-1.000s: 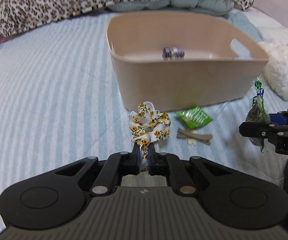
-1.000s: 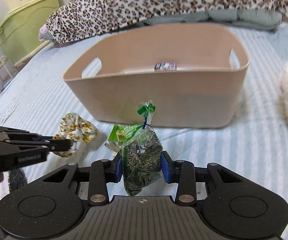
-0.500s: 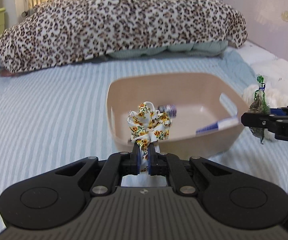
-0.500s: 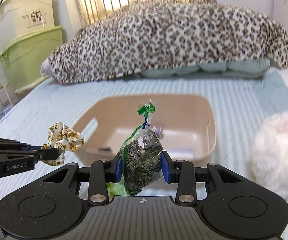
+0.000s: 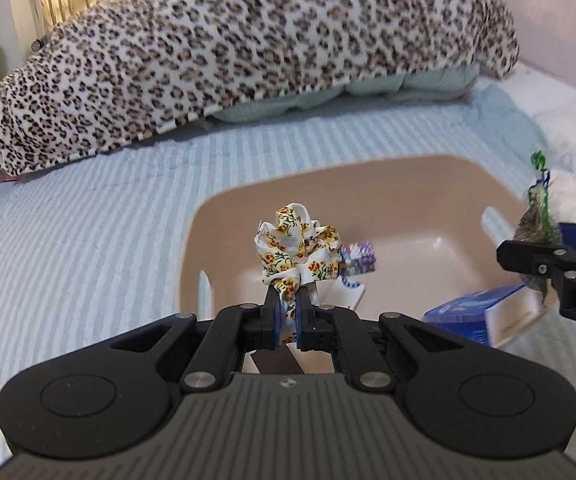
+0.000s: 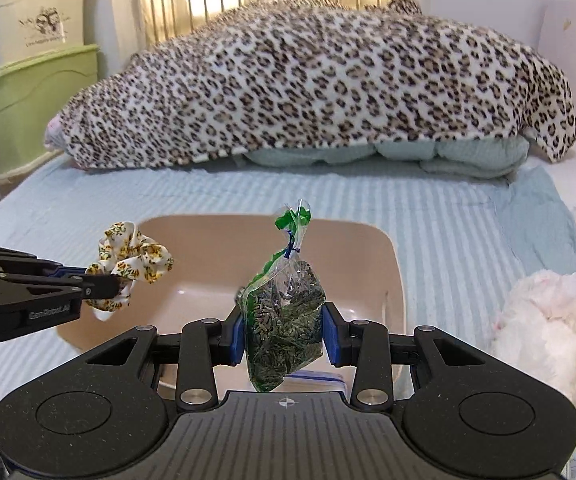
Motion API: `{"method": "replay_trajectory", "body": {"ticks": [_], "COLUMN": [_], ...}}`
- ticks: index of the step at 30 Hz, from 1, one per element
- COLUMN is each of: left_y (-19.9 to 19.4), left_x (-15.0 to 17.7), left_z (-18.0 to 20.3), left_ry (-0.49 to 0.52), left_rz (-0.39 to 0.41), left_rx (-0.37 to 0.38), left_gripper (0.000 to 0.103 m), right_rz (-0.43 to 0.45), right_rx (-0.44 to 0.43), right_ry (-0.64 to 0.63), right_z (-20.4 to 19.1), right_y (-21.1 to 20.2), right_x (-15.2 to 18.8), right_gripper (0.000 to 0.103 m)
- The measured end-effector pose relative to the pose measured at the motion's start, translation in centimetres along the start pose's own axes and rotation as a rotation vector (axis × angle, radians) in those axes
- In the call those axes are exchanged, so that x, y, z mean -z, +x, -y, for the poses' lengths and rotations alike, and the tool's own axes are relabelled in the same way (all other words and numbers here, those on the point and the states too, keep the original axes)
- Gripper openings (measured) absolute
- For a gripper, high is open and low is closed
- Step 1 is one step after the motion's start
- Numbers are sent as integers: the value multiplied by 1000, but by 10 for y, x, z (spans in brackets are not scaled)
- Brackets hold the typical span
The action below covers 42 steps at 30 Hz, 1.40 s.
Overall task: Organize objects
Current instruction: 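Carry scrunchie and herb bag over the basket and open both tools, then move both open tools back to the hair clips and snack packet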
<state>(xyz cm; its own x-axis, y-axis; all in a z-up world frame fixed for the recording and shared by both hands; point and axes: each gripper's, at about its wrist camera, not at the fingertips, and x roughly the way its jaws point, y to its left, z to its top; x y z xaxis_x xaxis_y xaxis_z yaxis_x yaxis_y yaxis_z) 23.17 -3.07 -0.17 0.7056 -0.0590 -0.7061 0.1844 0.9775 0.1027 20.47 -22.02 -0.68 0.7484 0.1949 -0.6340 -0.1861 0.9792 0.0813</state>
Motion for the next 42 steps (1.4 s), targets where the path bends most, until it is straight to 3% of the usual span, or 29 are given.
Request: {"method": "replay_trajectory", "body": {"ticks": [6, 10, 12, 14, 16, 23, 27, 32, 42], "left_y": [37, 36, 29, 19, 7, -33, -49, -62, -27], "left_x": [14, 17, 16, 13, 12, 20, 33, 56, 110], "left_z": [3, 4, 1, 0, -2, 2, 4, 5, 14], "left_ry": [-28, -17, -21, -31, -37, -2, 19, 15, -15], "left_rz": [-104, -119, -105, -78, -36, 0, -5, -28, -190], "left_rx": [-37, -36, -27, -48, -76, -54, -37, -8, 57], "left_gripper": [8, 12, 26, 73, 82, 91, 91, 92, 93], "right_rz": [-64, -77, -71, -59, -35, -7, -9, -39, -108], "right_rx": [25, 46, 56, 52, 45, 44, 32, 31, 41], "right_ry": [2, -51, -56, -46, -27, -15, 1, 8, 30], "right_z": [4, 2, 3, 4, 5, 4, 4, 5, 9], "right_y": [19, 24, 22, 18, 10, -19, -34, -44, -41], "right_x": [9, 13, 12, 12, 14, 25, 37, 53, 89], "right_gripper": [35, 36, 47, 53, 64, 72, 80, 81, 81]}}
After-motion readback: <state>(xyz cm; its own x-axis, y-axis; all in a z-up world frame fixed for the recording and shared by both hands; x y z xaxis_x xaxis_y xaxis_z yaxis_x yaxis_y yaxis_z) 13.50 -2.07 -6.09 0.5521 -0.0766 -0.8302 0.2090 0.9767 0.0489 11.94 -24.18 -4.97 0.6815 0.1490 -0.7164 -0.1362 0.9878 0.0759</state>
